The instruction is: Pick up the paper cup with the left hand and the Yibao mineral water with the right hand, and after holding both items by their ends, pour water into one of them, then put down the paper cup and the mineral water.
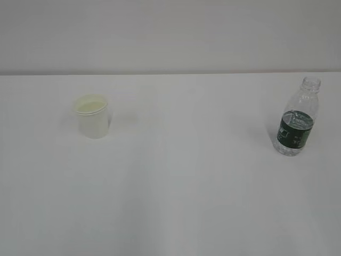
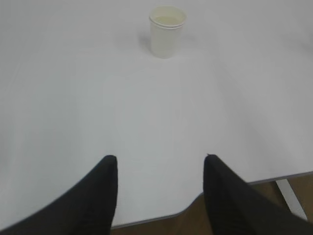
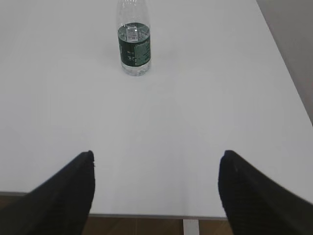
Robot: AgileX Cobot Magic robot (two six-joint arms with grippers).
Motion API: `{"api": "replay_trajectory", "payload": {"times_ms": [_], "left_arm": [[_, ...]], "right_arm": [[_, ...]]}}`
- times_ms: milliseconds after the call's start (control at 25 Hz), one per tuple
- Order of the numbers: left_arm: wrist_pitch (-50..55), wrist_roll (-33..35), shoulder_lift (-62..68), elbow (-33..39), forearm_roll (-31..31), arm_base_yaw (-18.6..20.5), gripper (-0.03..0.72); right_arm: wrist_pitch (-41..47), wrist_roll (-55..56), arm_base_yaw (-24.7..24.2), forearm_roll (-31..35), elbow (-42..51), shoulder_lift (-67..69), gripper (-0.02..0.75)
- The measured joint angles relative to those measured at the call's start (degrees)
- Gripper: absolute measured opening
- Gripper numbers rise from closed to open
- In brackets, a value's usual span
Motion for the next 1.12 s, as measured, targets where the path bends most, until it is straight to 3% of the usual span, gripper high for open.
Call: {"api": "replay_trajectory", "payload": {"times_ms": [480, 1120], "left_arm": [[0.00, 0.00, 0.00, 0.02, 0.00, 0.00, 0.288], [0.08, -2.07, 0.00, 0.02, 6.50, 0.00, 0.290]], "right_arm": [[-1.39, 0.00, 0.00, 0.00, 0.73, 0.10, 0.592], [-1.92, 0.00, 0.00, 0.00, 0.73, 0.10, 0.592]]}}
